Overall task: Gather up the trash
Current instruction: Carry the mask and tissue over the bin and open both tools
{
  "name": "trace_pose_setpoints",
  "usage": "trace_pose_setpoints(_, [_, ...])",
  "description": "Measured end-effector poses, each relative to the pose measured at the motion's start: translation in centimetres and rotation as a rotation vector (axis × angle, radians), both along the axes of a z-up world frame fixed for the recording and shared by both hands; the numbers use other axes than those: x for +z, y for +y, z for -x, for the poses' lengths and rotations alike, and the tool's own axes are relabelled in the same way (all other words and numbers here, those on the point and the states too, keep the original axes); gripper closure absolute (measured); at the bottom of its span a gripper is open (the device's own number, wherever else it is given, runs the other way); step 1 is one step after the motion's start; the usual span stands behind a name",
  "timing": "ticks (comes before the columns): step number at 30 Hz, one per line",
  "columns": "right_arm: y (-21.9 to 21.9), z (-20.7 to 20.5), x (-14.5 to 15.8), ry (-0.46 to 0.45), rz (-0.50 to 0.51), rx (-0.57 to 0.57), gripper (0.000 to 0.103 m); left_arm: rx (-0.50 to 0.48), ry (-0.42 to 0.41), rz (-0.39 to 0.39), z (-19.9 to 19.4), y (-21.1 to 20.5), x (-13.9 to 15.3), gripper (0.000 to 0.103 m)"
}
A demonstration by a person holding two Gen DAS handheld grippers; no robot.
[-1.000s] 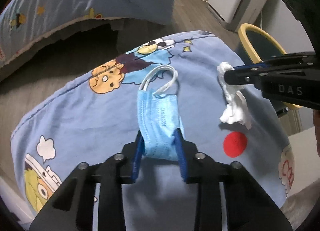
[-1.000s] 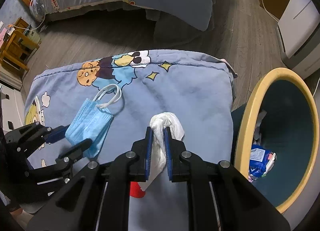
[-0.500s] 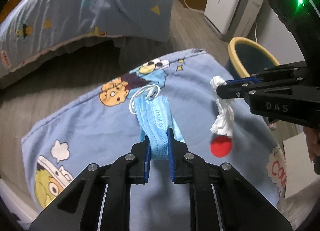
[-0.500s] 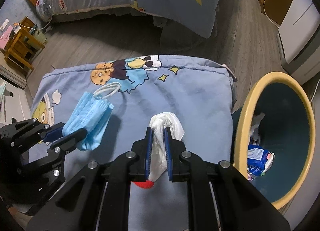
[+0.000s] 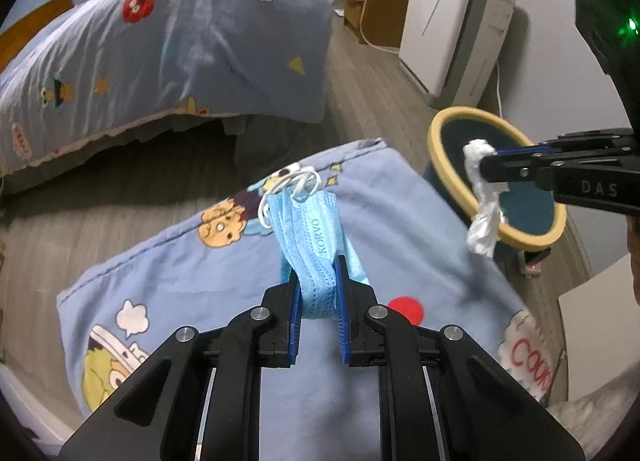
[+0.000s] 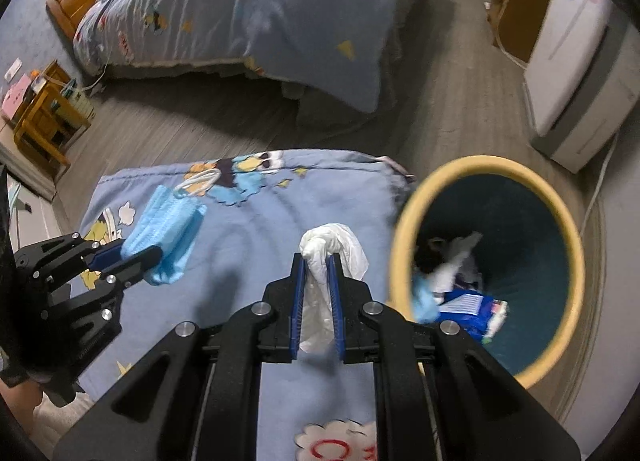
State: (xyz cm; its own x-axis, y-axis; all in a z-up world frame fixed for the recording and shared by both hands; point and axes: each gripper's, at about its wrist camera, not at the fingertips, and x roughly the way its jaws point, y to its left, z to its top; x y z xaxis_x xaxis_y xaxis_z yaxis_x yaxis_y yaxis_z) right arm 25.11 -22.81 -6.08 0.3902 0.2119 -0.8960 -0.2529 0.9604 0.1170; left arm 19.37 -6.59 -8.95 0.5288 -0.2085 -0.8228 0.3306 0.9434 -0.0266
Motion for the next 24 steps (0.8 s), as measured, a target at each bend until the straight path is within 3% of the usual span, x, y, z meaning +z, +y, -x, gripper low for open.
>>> trace_pose_setpoints(10, [-9.7, 1.3, 3.9, -0.103, -0.017, -0.157, 0.091, -0.089, -0.070, 0.006, 1.0, -4.4, 2.2, 0.087])
trace_pose_setpoints(16, [-16.2, 1.5, 4.5, -0.129, -0.014, -0.271, 0.091, -0.201, -0.161, 0.003, 2.8, -9.5, 4.8, 0.087])
trace_pose_setpoints(24, [-20.3, 1.3, 1.9, -0.099, 0.026, -0.351, 0.091, -0.282, -0.085, 0.116, 3.3, -16.9, 3.7, 0.087])
